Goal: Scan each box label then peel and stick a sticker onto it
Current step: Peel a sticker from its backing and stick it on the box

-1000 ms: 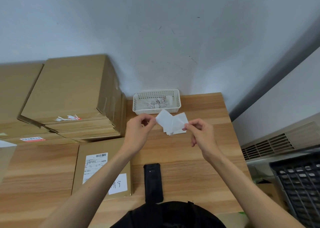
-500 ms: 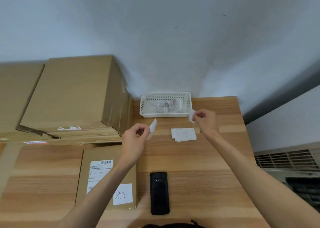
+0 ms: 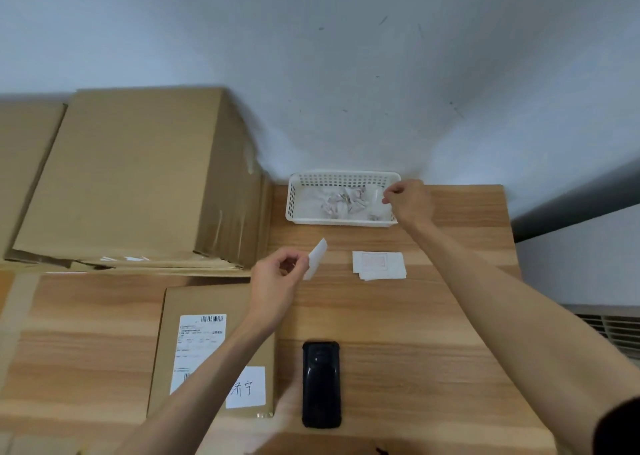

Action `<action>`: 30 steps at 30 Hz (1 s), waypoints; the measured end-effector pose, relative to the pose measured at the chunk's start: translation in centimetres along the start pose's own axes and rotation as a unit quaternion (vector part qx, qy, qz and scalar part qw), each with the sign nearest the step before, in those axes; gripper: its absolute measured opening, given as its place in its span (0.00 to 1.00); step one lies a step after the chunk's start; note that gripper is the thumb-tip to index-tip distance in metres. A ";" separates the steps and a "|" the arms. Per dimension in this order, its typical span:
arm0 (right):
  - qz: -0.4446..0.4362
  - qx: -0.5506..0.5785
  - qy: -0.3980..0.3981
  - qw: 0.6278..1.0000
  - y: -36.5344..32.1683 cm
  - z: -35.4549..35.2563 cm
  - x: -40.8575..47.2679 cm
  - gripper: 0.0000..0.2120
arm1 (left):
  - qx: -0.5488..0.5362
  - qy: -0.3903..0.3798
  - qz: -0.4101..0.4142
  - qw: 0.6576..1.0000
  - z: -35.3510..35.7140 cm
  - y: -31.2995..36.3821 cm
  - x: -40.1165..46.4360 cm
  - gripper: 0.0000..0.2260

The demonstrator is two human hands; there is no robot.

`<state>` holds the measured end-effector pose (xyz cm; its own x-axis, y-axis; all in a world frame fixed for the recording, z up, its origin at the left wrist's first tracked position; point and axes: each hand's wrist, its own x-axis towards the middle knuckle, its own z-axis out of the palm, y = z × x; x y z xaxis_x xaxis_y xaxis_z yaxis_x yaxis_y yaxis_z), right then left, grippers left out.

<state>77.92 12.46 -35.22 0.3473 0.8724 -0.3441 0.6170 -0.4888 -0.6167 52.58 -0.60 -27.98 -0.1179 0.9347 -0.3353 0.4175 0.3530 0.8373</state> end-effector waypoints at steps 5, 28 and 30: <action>0.018 0.028 0.031 0.999 0.5 0.0 -0.4 0.03 | 0.007 0.008 -0.003 1.000 0.2 -0.1 0.4 0.05; 0.025 0.248 -0.104 0.963 -1.7 1.5 -22.6 0.09 | 0.149 0.014 0.227 0.962 1.1 -2.7 -7.4 0.06; 0.023 0.251 -0.104 0.962 -1.7 1.8 -23.2 0.10 | 0.107 0.019 0.181 0.977 -0.1 -3.5 -8.1 0.08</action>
<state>67.56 -6.91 -27.41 0.1852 0.8567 -0.4814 0.1672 -0.5102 -0.8436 52.01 -9.37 -28.14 0.0401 0.9991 -0.0133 0.6160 -0.0142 0.7876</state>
